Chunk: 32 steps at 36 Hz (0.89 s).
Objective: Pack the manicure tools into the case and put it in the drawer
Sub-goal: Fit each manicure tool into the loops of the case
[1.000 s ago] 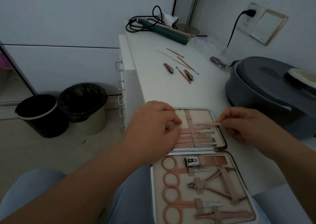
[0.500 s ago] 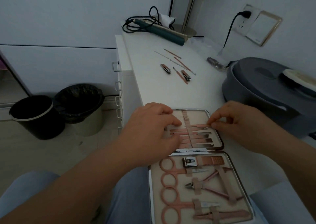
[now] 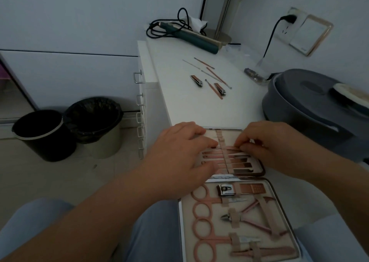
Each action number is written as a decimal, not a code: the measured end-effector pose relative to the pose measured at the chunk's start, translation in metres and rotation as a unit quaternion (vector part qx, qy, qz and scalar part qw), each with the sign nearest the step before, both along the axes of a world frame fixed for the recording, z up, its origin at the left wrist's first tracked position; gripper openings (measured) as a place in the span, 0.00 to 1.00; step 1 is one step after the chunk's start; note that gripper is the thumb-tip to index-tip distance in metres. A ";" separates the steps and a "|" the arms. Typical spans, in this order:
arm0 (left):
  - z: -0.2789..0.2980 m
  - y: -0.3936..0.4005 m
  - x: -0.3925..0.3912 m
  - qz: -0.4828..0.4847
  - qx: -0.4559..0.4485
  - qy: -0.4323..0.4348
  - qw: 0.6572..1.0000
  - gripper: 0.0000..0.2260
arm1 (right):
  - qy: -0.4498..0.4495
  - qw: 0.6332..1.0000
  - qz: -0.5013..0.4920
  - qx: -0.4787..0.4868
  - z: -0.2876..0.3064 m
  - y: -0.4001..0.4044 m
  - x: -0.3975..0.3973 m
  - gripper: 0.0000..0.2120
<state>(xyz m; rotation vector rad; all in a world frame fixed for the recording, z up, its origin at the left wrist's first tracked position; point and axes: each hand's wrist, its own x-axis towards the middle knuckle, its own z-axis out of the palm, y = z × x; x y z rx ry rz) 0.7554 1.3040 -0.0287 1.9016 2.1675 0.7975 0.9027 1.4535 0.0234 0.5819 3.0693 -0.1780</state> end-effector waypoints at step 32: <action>0.003 0.000 0.005 -0.009 0.020 0.013 1.000 0.21 | 0.007 1.000 -0.003 0.012 0.002 0.004 0.007 0.09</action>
